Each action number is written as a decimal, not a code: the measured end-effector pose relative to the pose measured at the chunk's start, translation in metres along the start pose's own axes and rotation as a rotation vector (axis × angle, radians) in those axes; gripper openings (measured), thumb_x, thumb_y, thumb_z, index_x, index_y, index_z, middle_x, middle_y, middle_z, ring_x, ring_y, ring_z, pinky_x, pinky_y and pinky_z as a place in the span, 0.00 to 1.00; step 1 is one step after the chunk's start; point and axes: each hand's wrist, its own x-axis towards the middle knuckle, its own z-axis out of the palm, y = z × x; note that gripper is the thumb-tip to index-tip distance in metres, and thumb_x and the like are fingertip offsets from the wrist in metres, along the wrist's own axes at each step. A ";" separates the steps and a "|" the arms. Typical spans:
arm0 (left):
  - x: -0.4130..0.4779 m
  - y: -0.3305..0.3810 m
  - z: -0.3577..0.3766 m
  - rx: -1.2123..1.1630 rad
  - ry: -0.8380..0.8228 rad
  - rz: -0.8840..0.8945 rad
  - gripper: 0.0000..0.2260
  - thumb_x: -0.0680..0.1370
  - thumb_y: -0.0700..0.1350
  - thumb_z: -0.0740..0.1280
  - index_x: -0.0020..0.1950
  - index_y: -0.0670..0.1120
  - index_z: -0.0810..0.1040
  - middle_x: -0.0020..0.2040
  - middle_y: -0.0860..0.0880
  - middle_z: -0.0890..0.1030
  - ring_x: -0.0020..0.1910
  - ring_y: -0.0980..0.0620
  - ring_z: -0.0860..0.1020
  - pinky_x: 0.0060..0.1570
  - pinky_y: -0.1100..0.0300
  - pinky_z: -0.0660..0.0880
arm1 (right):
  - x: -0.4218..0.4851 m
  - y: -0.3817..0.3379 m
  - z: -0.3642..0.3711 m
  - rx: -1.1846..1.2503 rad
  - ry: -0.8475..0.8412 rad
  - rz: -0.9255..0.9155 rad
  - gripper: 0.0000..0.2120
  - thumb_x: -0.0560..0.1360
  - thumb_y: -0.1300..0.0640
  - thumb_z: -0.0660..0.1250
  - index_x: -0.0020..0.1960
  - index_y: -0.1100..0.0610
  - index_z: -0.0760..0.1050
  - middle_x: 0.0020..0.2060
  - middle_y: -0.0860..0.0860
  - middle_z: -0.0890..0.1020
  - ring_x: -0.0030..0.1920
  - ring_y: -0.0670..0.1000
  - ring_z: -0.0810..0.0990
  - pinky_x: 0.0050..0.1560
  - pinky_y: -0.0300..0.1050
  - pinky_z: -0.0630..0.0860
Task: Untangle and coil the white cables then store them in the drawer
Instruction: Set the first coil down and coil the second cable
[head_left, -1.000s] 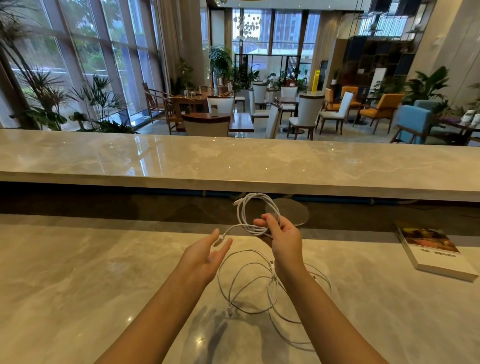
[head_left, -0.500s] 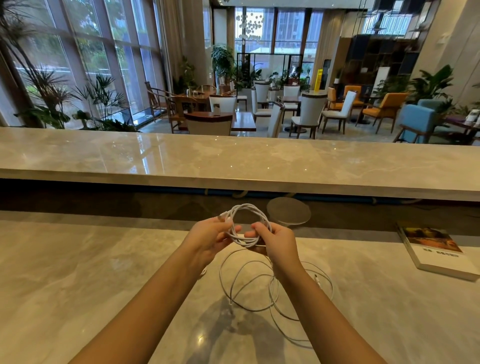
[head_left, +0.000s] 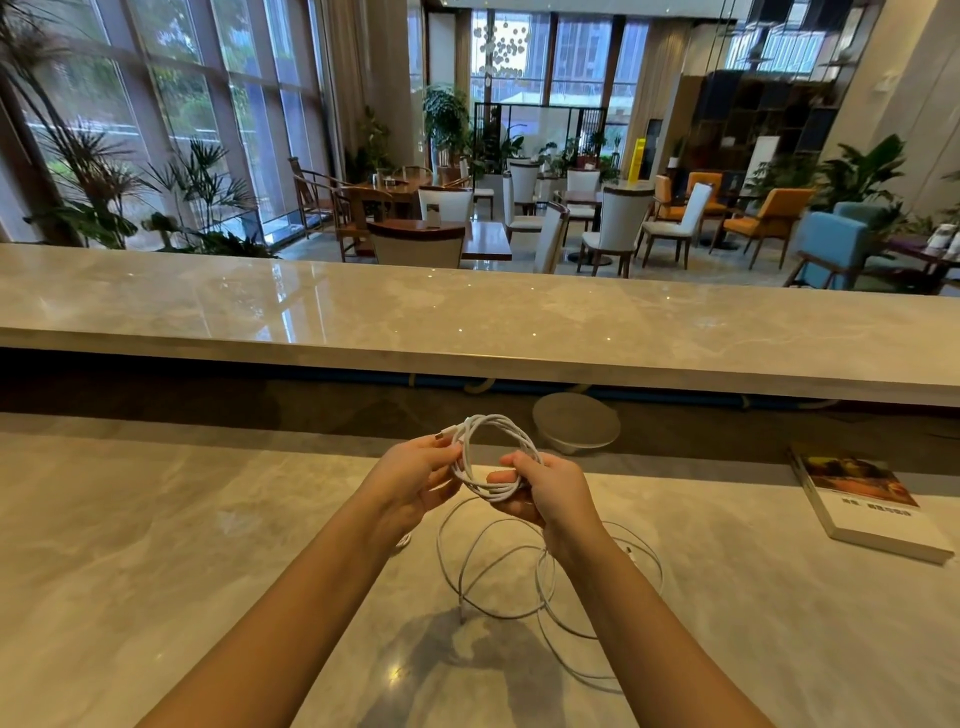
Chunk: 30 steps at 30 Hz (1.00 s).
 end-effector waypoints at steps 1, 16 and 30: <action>0.000 -0.002 0.000 0.047 0.017 0.022 0.08 0.78 0.37 0.63 0.53 0.42 0.80 0.45 0.44 0.80 0.45 0.49 0.78 0.46 0.57 0.75 | 0.000 -0.001 0.000 -0.075 -0.021 -0.010 0.08 0.79 0.60 0.61 0.54 0.61 0.76 0.43 0.58 0.83 0.43 0.54 0.83 0.36 0.42 0.81; -0.016 -0.010 0.006 0.494 0.127 0.466 0.05 0.79 0.43 0.63 0.49 0.48 0.78 0.42 0.49 0.78 0.41 0.55 0.75 0.38 0.66 0.71 | 0.002 -0.027 0.006 -0.510 -0.180 -0.496 0.07 0.75 0.55 0.67 0.50 0.57 0.78 0.36 0.46 0.76 0.34 0.42 0.73 0.29 0.29 0.68; -0.017 -0.008 0.004 0.153 -0.018 0.140 0.09 0.78 0.40 0.61 0.43 0.37 0.76 0.35 0.45 0.70 0.35 0.50 0.68 0.39 0.59 0.69 | 0.002 -0.022 -0.007 -0.347 -0.316 -0.297 0.11 0.74 0.65 0.61 0.50 0.60 0.80 0.35 0.53 0.78 0.32 0.47 0.71 0.32 0.36 0.70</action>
